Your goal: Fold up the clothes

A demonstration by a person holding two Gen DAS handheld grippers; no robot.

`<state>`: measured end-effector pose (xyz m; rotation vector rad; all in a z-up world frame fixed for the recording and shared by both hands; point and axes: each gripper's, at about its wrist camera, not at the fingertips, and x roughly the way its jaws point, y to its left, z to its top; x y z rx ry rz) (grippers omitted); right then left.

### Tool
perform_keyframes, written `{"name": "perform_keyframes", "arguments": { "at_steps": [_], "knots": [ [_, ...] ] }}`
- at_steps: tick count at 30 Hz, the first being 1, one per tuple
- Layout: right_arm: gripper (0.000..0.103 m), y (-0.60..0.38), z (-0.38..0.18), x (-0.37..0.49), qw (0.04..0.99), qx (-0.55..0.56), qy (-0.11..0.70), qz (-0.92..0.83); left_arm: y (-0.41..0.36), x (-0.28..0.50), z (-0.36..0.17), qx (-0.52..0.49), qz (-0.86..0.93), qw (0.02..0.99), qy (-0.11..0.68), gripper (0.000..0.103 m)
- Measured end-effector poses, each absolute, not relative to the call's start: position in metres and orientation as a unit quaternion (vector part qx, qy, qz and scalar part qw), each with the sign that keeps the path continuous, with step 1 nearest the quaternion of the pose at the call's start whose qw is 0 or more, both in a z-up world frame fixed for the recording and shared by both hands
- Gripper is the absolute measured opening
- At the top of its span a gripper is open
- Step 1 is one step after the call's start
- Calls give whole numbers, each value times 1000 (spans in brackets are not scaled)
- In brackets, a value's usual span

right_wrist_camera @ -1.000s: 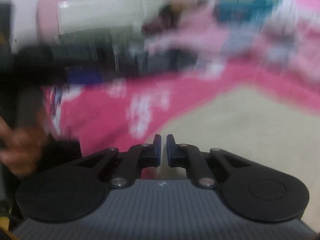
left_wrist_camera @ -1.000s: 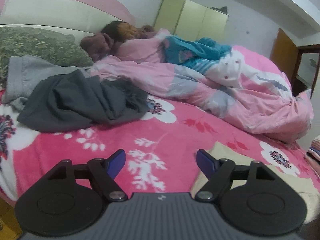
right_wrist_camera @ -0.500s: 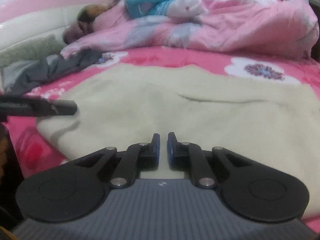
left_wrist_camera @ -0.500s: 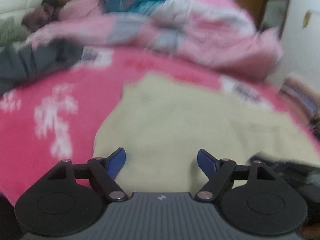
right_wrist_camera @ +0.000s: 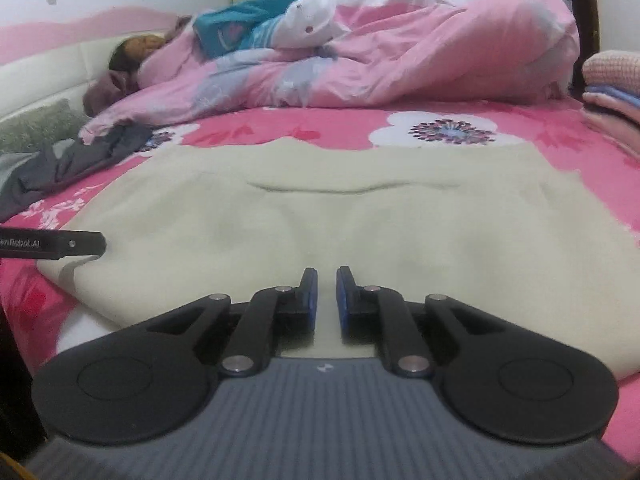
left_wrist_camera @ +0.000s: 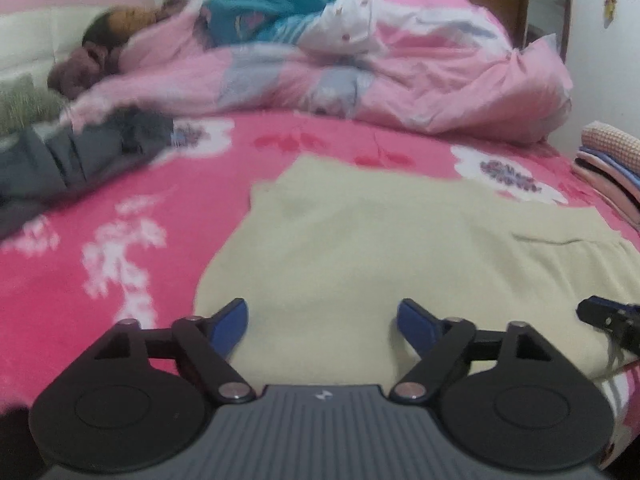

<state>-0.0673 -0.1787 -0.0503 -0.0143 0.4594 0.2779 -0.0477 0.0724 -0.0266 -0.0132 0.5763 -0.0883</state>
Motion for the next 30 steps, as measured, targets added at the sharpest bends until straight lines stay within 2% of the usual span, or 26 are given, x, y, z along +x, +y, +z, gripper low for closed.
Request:
{"name": "perform_keyframes", "arguments": {
  "at_steps": [4, 9, 12, 16, 18, 20, 25, 26, 30],
  "knots": [
    [12, -170, -58, -71, 960, -7, 227, 167, 59, -56, -16, 20, -67, 965, 253, 84],
    [10, -159, -67, -75, 953, -7, 227, 203, 29, -44, -37, 53, -87, 949, 298, 84],
    [7, -208, -63, -82, 956, 53, 242, 157, 30, -47, -45, 53, -86, 951, 293, 86],
    [10, -277, -58, -91, 951, 136, 261, 90, 38, -44, -48, 49, -90, 950, 295, 90],
    [0, -311, -56, -96, 945, 177, 270, 56, 39, -42, -48, 46, -91, 949, 297, 90],
    [0, -346, -53, -101, 935, 218, 277, 21, 39, -42, -49, 47, -91, 950, 296, 91],
    [0, -390, -55, -119, 926, 198, 294, -127, 39, -42, -50, 44, -92, 950, 294, 91],
    [9, -395, -55, -122, 924, 198, 296, -142, 40, -42, -50, 44, -92, 950, 295, 91],
    [10, -388, -41, -129, 935, 184, 266, -147, 40, -41, -49, 42, -91, 950, 296, 91]
  ]
}}
